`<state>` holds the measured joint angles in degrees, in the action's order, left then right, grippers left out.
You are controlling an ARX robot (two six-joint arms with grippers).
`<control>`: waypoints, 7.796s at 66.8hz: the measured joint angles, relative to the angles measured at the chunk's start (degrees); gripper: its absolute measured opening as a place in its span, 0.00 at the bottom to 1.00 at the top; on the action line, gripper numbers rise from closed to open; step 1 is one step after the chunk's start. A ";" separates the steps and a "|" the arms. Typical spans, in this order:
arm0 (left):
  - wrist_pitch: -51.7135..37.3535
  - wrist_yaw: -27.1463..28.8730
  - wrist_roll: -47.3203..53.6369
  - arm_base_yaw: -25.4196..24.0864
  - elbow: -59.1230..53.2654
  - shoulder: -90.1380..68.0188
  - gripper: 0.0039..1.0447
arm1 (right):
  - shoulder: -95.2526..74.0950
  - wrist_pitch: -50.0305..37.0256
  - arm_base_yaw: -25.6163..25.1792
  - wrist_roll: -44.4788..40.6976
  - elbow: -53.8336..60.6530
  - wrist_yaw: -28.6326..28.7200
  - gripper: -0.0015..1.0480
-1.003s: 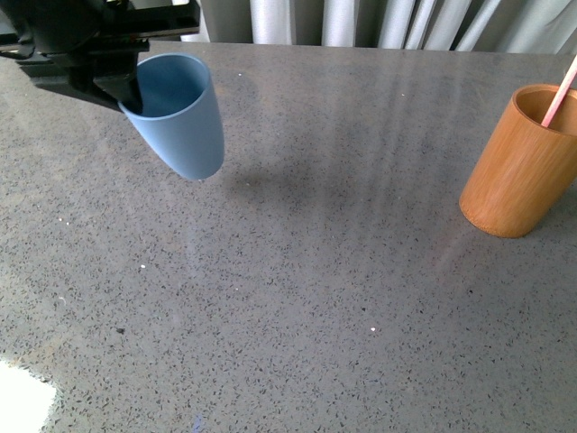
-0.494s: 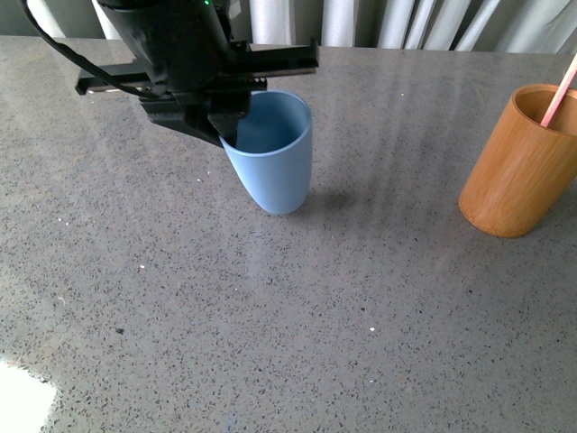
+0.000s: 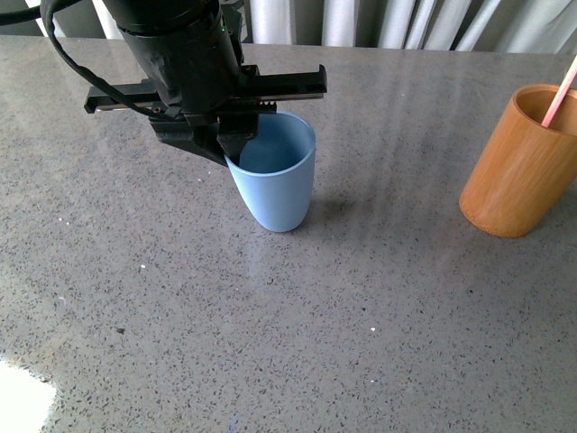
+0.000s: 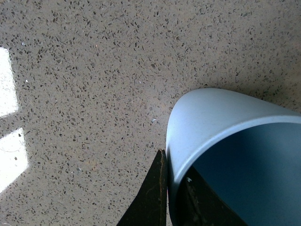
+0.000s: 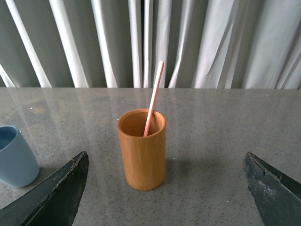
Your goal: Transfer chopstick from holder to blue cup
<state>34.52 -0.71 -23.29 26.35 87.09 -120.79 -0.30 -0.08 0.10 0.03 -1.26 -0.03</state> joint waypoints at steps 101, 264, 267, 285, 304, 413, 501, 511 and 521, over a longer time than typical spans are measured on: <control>-15.91 5.01 -0.20 -6.45 -12.26 23.12 0.92 | 0.00 0.00 0.00 0.00 0.00 0.00 0.91; -48.61 0.70 22.82 -26.10 -86.25 106.75 0.01 | 0.02 0.00 0.00 0.00 -0.02 0.04 0.91; -48.02 0.70 22.82 -26.10 -86.25 107.36 0.01 | 0.02 0.00 0.00 0.00 0.00 0.04 0.91; -39.74 0.70 22.82 -26.12 -86.25 114.18 0.01 | 0.02 0.00 0.00 0.00 -0.02 0.04 0.91; -34.51 0.68 22.77 -26.18 -86.25 119.86 0.02 | 0.02 0.00 0.00 0.00 -0.02 0.04 0.91; -34.51 0.70 22.93 -26.18 -86.25 119.91 0.92 | -82.36 -14.91 0.90 12.90 -44.68 -0.09 0.91; -34.51 0.70 22.93 -26.18 -86.25 119.91 0.92 | -96.54 -13.73 2.78 12.90 -57.07 -1.49 0.91; -34.51 0.70 22.93 -26.18 -86.25 119.91 0.92 | -96.54 -13.73 2.78 12.87 -57.07 -1.53 0.91; -34.51 0.70 22.93 -26.18 -86.25 119.91 0.92 | -96.63 -13.70 2.71 12.87 -57.07 -1.66 0.89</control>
<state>0.01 -0.01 -0.36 0.16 0.84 -0.89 -96.92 -13.78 2.81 12.91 -58.33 -1.69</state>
